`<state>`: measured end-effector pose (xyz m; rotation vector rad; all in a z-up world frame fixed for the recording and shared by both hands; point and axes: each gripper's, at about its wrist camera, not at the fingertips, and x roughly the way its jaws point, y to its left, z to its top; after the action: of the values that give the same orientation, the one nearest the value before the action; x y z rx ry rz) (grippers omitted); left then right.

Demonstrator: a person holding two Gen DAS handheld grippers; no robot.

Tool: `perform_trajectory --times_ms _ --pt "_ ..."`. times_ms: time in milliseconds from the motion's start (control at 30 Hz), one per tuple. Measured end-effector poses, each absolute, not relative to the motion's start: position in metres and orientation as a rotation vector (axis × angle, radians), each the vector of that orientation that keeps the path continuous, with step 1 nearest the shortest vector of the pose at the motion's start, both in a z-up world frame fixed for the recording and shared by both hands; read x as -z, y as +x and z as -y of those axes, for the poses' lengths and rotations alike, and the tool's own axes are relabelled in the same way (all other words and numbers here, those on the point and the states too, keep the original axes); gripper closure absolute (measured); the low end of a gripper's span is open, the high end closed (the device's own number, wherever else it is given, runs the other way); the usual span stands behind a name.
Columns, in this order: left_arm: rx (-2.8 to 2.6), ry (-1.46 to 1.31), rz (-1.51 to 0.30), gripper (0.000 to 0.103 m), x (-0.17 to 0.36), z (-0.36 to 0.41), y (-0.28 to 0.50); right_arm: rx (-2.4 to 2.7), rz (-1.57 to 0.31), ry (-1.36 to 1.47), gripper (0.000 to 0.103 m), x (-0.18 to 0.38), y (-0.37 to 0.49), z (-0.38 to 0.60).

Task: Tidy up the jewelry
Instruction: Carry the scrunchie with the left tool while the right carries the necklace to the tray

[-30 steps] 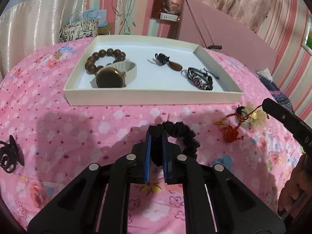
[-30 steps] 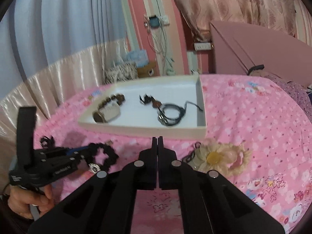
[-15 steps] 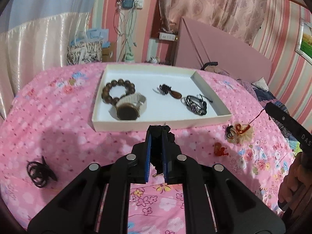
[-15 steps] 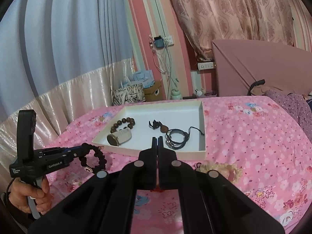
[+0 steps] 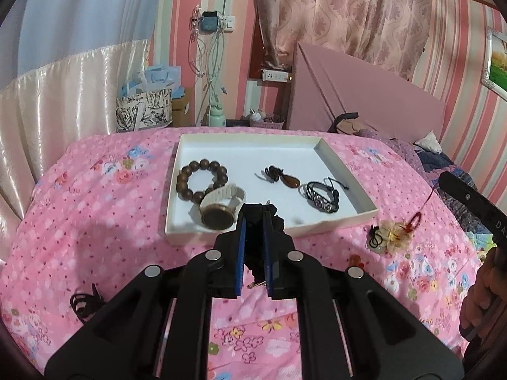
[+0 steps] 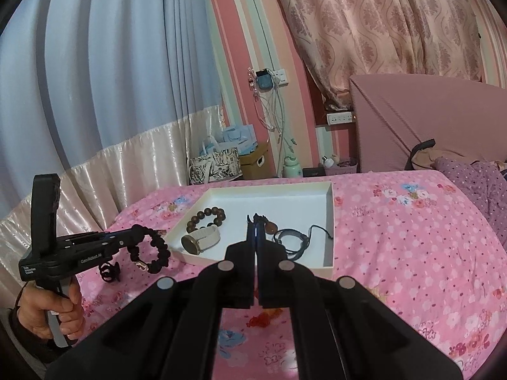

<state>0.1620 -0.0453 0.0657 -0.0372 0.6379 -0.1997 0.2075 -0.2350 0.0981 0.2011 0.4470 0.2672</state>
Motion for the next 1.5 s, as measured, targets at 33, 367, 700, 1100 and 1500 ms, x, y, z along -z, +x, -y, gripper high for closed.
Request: perform_trajectory --times_ms 33,367,700,1100,1500 --pt "0.198 -0.036 -0.635 0.095 -0.067 0.046 0.164 -0.262 -0.446 0.191 0.103 -0.099 0.209 0.234" --pt "0.211 -0.036 -0.617 0.095 -0.08 0.06 0.196 -0.278 -0.435 0.206 0.103 -0.111 0.245 0.234" --pt "0.221 -0.044 -0.635 0.095 -0.064 0.077 0.232 -0.281 -0.45 0.205 0.103 -0.102 0.283 0.239" --pt "0.26 -0.083 -0.738 0.095 -0.007 0.095 0.272 -0.248 -0.518 0.256 0.103 -0.055 0.315 0.26" --pt "0.234 -0.083 -0.827 0.095 0.031 0.093 0.292 -0.218 -0.616 0.263 0.103 -0.019 0.326 0.269"
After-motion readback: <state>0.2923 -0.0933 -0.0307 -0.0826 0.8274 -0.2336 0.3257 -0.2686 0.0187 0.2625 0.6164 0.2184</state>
